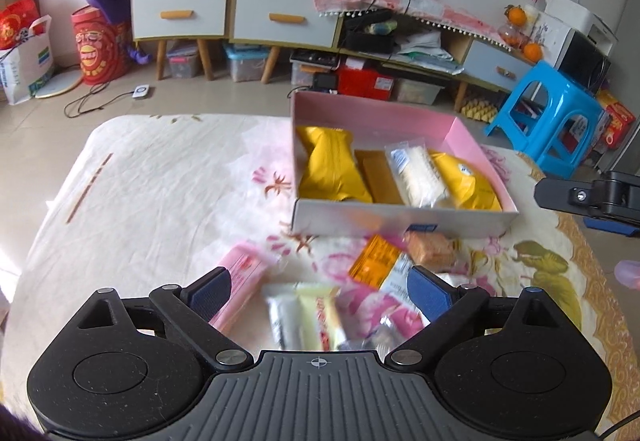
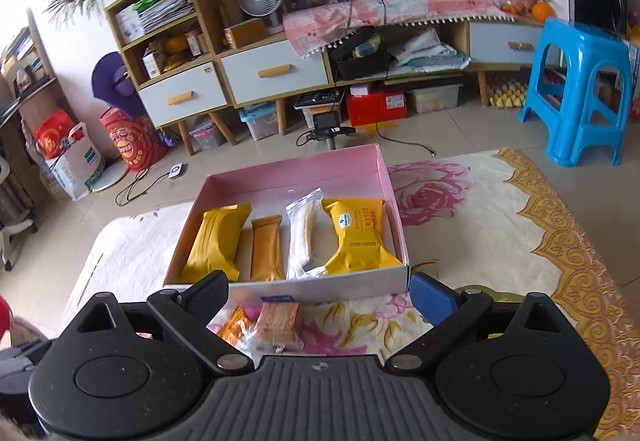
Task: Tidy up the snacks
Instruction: 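Move both open tools back over the remaining snacks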
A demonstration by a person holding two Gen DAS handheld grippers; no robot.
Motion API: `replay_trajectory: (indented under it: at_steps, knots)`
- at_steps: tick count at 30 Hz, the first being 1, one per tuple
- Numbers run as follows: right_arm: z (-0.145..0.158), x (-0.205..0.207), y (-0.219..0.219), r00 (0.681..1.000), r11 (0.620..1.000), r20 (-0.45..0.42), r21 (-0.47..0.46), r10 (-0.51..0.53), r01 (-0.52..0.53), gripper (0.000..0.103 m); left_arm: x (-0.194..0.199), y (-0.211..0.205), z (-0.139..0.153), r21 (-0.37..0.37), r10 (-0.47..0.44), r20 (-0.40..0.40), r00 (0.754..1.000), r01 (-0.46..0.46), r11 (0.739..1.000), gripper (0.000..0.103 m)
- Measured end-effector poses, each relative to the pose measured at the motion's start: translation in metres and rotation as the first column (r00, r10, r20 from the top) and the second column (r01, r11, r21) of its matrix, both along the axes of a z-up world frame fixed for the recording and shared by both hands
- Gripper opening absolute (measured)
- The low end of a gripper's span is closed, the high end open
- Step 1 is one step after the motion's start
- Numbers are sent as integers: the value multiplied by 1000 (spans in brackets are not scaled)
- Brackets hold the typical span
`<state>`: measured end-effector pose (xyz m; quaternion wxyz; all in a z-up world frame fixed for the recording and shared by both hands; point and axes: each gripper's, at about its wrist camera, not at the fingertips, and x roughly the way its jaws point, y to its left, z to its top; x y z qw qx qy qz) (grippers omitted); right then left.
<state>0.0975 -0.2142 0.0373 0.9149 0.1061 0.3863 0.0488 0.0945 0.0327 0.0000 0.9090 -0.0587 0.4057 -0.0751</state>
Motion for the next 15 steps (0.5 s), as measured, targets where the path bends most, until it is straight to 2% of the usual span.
replay_trajectory:
  at_steps: [4, 8, 15]
  knots:
    - [1, -10, 3, 1000, 1000, 11, -9, 14, -14, 92, -13, 8, -2, -3, -3, 7, 1000, 3, 1000, 99]
    - [1, -21, 4, 998, 999, 51, -44, 23, -21, 93, -22, 12, -8, 0, 0, -21, 1000, 0, 1000, 99]
    - [-3, -36, -4, 997, 998, 65, -49, 48, -45, 93, -40, 26, -15, -76, 10, -44, 999, -13, 997, 100]
